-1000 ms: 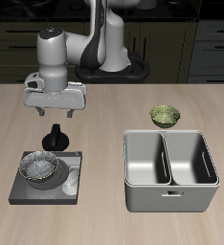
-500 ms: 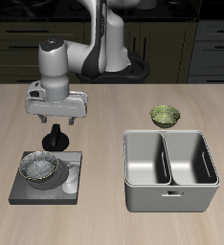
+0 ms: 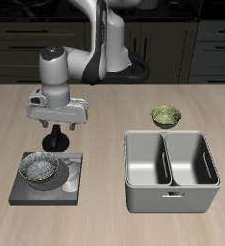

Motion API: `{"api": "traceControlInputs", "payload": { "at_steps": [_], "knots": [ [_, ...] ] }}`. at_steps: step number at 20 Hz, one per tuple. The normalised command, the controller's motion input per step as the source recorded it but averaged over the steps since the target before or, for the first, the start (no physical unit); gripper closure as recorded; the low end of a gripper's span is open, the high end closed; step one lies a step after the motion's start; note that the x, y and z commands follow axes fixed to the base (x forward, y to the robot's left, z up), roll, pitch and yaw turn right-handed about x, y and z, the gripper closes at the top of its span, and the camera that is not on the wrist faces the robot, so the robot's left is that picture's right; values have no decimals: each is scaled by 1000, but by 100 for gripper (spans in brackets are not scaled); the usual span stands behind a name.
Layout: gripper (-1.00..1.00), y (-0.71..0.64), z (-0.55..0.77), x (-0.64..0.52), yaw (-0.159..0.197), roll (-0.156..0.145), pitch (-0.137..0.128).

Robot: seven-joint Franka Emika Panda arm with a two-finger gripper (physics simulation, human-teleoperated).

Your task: Place the black bowl on the flat stove and turn on the flat stove

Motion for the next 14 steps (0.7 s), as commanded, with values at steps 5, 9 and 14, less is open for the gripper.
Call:
{"api": "traceControlInputs", "payload": {
  "at_steps": [5,9,14],
  "knots": [
    [-100,-19,-149,-19,-25,-5,21],
    [-100,44,-210,40,-35,6,27],
    [-100,-1,-200,13,-40,19,35]
  ]
}}
